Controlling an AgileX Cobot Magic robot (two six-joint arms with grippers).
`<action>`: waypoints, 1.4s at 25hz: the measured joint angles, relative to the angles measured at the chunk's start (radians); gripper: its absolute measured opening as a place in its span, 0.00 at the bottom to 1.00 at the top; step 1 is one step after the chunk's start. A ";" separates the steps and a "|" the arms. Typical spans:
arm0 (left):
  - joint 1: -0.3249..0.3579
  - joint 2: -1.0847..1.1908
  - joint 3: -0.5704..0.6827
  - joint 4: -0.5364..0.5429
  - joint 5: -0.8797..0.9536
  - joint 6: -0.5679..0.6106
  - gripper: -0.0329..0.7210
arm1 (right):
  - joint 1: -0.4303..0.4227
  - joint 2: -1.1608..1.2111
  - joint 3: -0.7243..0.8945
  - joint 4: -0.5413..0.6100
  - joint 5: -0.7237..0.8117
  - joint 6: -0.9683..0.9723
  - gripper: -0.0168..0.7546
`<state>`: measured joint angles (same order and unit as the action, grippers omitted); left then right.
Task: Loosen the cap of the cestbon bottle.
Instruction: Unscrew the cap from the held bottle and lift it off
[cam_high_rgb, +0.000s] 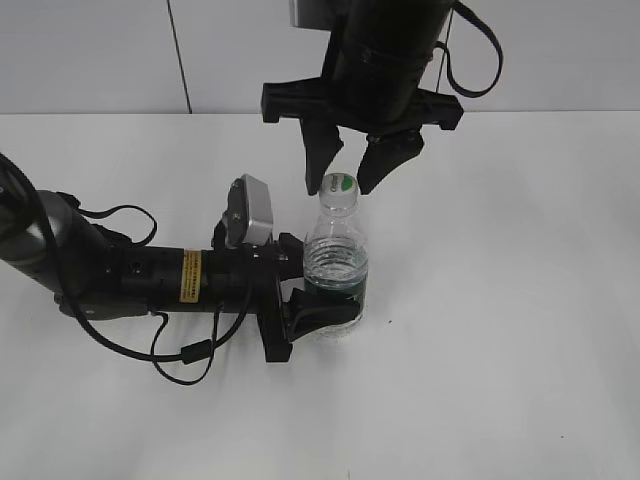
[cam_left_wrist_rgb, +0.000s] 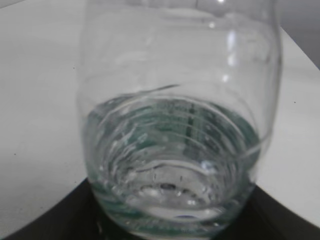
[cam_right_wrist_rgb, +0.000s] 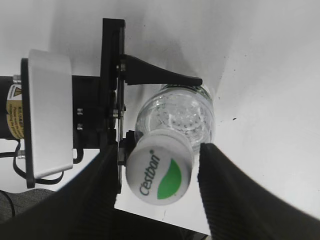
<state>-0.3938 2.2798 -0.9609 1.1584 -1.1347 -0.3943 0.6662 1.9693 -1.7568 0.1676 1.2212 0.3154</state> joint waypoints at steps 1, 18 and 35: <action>0.000 0.000 0.000 0.000 0.000 0.000 0.59 | 0.000 0.000 0.000 0.000 0.000 -0.001 0.54; 0.000 0.000 0.000 0.000 0.000 0.000 0.59 | 0.000 0.000 0.019 0.000 0.000 -0.004 0.49; -0.002 0.000 0.000 0.001 0.002 0.003 0.59 | 0.000 0.000 0.018 0.006 0.000 -0.787 0.41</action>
<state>-0.3957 2.2798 -0.9609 1.1597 -1.1332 -0.3913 0.6662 1.9693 -1.7385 0.1736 1.2212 -0.4712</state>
